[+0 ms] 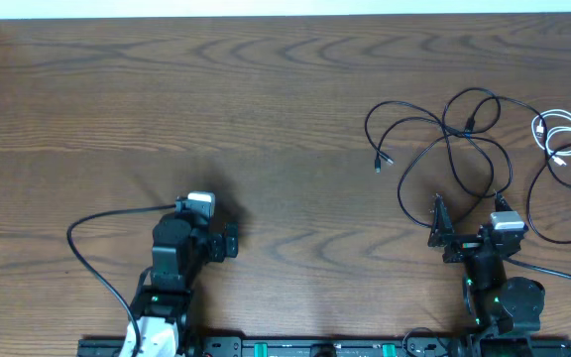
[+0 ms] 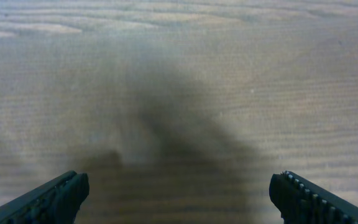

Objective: Untangle cables

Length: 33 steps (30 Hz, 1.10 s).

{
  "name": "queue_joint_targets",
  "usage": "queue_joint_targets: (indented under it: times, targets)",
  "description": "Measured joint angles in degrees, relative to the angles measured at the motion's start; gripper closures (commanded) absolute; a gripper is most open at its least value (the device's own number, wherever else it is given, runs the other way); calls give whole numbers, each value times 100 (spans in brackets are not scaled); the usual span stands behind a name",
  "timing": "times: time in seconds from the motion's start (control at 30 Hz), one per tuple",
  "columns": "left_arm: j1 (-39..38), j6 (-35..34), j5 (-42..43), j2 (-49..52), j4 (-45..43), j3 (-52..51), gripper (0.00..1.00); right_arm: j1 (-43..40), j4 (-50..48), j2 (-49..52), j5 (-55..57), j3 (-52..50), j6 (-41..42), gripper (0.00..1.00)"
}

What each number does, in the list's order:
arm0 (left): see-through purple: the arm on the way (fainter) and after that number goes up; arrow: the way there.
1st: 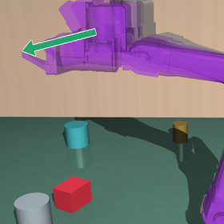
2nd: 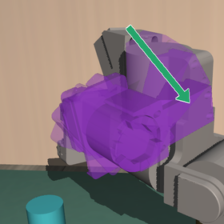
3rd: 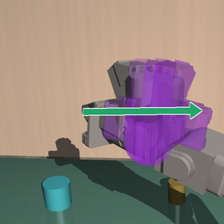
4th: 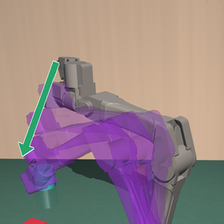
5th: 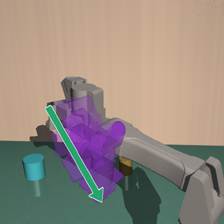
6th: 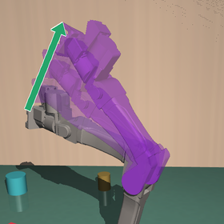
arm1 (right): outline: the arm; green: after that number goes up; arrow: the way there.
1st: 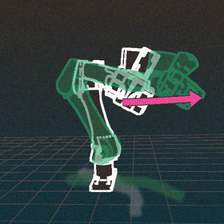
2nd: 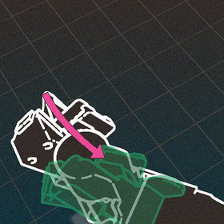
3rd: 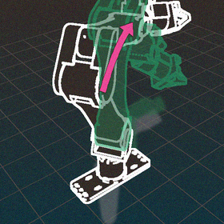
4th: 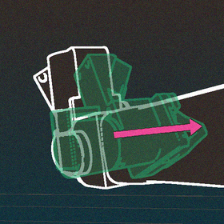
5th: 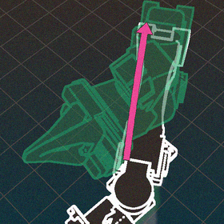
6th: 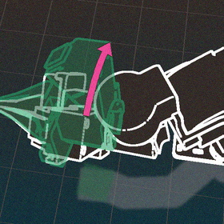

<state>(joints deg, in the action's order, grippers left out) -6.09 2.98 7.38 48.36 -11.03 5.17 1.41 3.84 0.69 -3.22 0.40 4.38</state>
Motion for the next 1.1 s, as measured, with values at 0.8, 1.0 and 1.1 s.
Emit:
queue_joint_targets:
  times: [0.8, 1.0, 1.1]
  targets:
    - [590, -20, -94, -4201, 1246, -404, 2, 0, 0, 0, 0, 0, 0, 1]
    - [782, -20, -125, -4771, 1248, -402, 2, 0, 2, 0, 0, 0, 0, 1]
    - [782, -20, -131, -4774, 1250, -402, 2, 0, 0, 0, 0, 0, 0, 1]
